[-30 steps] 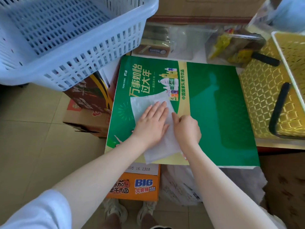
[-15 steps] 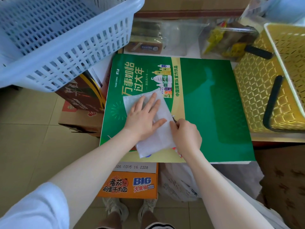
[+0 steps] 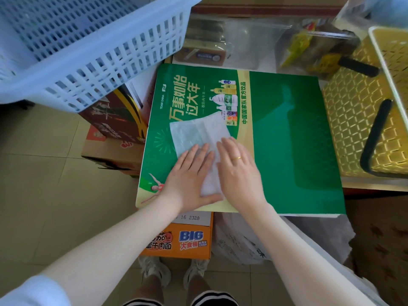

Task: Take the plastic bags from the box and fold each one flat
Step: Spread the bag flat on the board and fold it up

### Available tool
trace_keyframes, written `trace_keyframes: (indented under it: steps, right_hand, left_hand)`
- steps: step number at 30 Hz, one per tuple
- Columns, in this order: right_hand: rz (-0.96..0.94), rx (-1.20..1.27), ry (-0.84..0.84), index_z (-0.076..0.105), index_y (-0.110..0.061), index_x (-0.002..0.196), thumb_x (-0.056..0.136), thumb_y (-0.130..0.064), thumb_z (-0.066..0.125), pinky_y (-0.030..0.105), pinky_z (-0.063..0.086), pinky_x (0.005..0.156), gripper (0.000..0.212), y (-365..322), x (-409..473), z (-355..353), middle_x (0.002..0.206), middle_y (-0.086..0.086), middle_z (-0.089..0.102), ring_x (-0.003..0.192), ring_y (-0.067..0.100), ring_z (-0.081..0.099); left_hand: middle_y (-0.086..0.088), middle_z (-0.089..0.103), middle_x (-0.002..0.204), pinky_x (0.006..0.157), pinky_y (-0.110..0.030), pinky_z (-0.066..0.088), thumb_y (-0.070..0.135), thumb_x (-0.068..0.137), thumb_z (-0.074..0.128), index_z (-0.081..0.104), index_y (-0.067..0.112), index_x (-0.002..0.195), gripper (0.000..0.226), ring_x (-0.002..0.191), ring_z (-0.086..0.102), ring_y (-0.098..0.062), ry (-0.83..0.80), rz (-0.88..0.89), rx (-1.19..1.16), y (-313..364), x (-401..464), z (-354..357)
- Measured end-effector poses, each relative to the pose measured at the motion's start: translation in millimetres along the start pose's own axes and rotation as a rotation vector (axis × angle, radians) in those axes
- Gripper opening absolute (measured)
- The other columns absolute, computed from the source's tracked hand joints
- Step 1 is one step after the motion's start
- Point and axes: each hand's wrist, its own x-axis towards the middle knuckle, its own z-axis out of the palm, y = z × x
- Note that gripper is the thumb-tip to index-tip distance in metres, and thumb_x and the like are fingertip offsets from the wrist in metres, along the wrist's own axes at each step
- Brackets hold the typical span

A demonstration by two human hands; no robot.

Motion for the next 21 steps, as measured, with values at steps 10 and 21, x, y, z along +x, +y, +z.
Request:
trace_keyframes:
  steps: [10, 21]
  right_hand:
    - [0.005, -0.05, -0.365, 0.006, -0.012, 0.149, 0.087, -0.05, 0.001, 0.031, -0.007, 0.113, 0.073, 22, 3, 21, 0.158, 0.002, 0.006, 0.145, 0.018, 0.006]
    - [-0.158, -0.016, -0.353, 0.009, -0.009, 0.149, 0.087, -0.057, 0.0, 0.029, -0.004, 0.114, 0.079, 11, 55, 33, 0.157, 0.007, 0.007, 0.146, 0.02, 0.005]
  left_hand:
    - [-0.013, -0.001, 0.155, 0.114, -0.039, -0.006, 0.089, 0.055, 0.028, 0.005, 0.008, 0.147, 0.125, 0.142, -0.006, -0.03, 0.008, -0.121, -0.022, -7, -5, 6]
    - [-0.013, 0.003, 0.155, 0.113, -0.038, -0.006, 0.091, 0.051, 0.029, 0.01, 0.004, 0.146, 0.13, 0.142, -0.004, -0.028, 0.024, -0.122, -0.003, -15, -7, 3]
